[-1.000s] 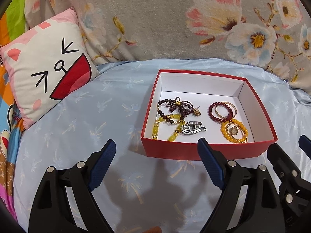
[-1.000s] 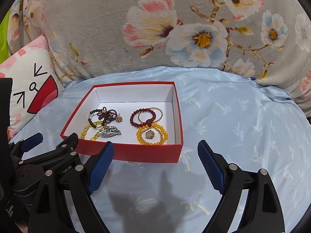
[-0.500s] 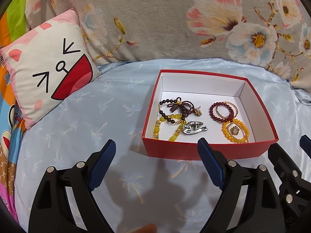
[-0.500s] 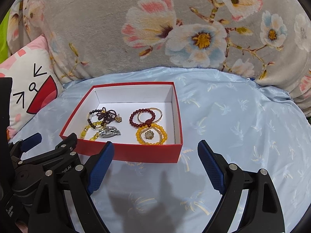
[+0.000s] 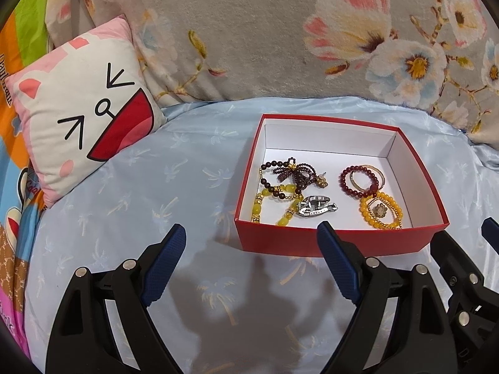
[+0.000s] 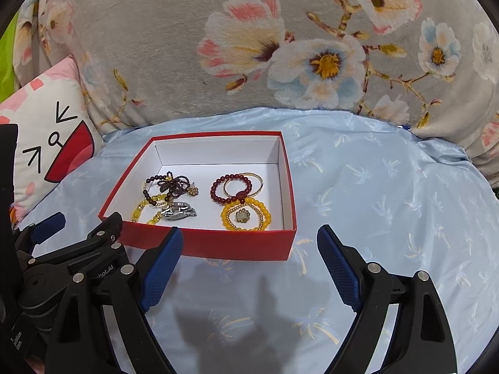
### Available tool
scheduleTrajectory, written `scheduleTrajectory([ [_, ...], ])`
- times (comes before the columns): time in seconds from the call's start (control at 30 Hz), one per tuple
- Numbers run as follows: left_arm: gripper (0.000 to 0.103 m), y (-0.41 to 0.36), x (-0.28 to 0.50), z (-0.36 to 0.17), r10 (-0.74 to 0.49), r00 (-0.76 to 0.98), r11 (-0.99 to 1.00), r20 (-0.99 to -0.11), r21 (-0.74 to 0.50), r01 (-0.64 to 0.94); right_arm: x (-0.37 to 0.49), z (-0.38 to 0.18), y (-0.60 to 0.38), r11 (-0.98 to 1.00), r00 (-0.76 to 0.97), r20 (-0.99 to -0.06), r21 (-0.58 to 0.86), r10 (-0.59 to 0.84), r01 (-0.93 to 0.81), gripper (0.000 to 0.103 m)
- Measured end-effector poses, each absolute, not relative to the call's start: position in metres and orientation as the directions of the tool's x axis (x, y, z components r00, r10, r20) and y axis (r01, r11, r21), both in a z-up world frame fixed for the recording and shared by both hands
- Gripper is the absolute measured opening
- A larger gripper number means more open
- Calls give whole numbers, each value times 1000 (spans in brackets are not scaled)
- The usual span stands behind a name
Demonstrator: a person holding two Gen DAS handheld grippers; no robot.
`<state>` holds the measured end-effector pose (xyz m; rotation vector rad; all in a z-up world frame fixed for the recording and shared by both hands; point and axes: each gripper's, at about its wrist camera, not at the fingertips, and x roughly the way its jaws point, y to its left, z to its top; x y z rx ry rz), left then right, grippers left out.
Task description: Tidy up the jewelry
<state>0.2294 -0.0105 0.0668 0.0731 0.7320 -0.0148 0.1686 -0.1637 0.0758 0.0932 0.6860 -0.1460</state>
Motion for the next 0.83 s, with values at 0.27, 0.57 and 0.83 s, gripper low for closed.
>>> scheduleTrajectory([
  [0.27, 82, -10, 229, 65, 30, 740, 998, -672, 67, 20, 168, 75, -160, 986, 763, -637, 24, -111, 164, 84],
  [0.57, 82, -11, 230, 65, 26, 739, 997, -674, 66, 25, 168, 74, -160, 986, 764, -636, 24, -112, 165, 84],
  [0.83, 82, -11, 232, 63, 3, 721, 997, -693, 57, 51, 167, 73, -160, 985, 763, -636, 23, -118, 171, 84],
])
